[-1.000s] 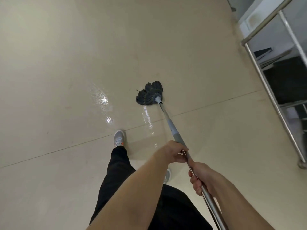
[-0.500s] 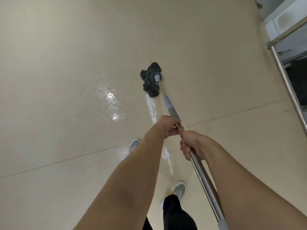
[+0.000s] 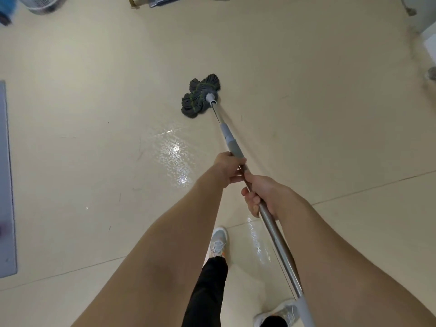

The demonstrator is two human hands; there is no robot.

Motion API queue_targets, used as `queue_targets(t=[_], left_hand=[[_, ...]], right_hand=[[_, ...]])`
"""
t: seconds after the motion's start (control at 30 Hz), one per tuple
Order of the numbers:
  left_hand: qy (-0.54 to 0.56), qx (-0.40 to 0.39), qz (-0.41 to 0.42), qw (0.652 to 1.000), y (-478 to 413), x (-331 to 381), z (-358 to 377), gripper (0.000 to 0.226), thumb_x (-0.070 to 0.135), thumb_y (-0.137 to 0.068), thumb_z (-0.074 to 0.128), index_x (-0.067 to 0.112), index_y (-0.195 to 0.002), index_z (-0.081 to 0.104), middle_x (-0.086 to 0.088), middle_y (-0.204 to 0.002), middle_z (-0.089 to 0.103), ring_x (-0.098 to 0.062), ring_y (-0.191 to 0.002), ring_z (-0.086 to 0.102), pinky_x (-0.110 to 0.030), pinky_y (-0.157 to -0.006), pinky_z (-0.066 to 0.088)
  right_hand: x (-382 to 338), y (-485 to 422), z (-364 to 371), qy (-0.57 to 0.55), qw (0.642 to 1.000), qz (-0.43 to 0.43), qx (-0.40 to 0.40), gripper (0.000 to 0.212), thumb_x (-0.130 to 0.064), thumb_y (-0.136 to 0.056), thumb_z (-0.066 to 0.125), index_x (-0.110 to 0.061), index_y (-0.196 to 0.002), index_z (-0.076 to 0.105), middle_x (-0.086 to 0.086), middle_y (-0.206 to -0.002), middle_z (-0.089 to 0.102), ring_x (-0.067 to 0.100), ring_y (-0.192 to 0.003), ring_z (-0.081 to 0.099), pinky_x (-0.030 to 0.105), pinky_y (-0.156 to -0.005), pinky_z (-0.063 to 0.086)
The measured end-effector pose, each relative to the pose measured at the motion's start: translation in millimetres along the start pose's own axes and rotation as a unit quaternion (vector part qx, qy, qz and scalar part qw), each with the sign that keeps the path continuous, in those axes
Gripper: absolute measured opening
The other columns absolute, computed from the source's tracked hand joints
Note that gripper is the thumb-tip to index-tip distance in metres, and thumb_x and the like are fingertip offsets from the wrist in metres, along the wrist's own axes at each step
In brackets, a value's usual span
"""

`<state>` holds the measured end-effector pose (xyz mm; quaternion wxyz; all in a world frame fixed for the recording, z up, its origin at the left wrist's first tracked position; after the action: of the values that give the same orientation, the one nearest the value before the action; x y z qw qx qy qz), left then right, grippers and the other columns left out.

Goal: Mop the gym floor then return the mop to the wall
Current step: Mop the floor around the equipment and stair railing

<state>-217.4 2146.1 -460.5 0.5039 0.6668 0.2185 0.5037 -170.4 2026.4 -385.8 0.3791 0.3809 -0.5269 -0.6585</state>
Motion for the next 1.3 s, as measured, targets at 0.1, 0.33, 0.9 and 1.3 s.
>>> queue_targets(t=[0.1,0.33,0.9,1.3], left_hand=[[0.045,-0.016,-0.025,0.999,19,-33,28,0.036,0.006,-0.09,0.065,0.002,-0.125,0.056,-0.022,-0.113,0.066,-0.03,-0.086,0.069,-0.036,-0.059,0.06],[-0.007,-0.01,-0.052,0.999,81,-121,108,0.029,-0.001,-0.092,0.058,-0.005,-0.121,0.053,-0.017,-0.089,0.064,-0.034,-0.083,0.071,-0.052,-0.081,0.059],[-0.199,-0.135,-0.19,0.952,262,-387,352,0.003,-0.003,-0.093,0.054,-0.002,-0.091,0.055,-0.017,-0.083,0.063,-0.03,-0.076,0.068,-0.043,-0.064,0.062],[-0.094,-0.174,-0.172,0.965,226,-338,374,0.014,0.002,-0.093,0.059,0.003,-0.107,0.054,-0.013,-0.085,0.064,-0.025,-0.075,0.066,-0.034,-0.055,0.058]], right_hand=[[34,13,-29,0.0,1.0,0.0,0.002,0.058,-0.066,-0.095,0.045,-0.011,-0.079,0.047,-0.004,-0.047,0.033,0.007,-0.031,0.027,0.015,-0.034,0.028],[146,57,-93,-0.029,0.999,0.01,-0.012,0.058,-0.067,-0.094,0.047,-0.01,-0.083,0.048,-0.004,-0.051,0.035,0.007,-0.033,0.028,0.015,-0.036,0.028],[485,180,-276,-0.153,0.985,0.067,0.038,0.059,-0.068,-0.092,0.049,-0.009,-0.088,0.049,-0.002,-0.051,0.035,0.009,-0.036,0.028,0.016,-0.036,0.027],[410,173,-302,-0.086,0.989,0.107,0.06,0.053,-0.065,-0.095,0.045,-0.017,-0.074,0.039,-0.004,-0.052,0.03,0.009,-0.038,0.025,0.017,-0.037,0.028]])
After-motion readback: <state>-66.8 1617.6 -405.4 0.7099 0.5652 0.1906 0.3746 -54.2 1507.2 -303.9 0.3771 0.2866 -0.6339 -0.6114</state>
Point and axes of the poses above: each hand's wrist, its own y-axis away from the middle knuckle, its own z-axis out of the palm, x = y × z, the point moved 10 cm from there along -y, towards the middle knuckle
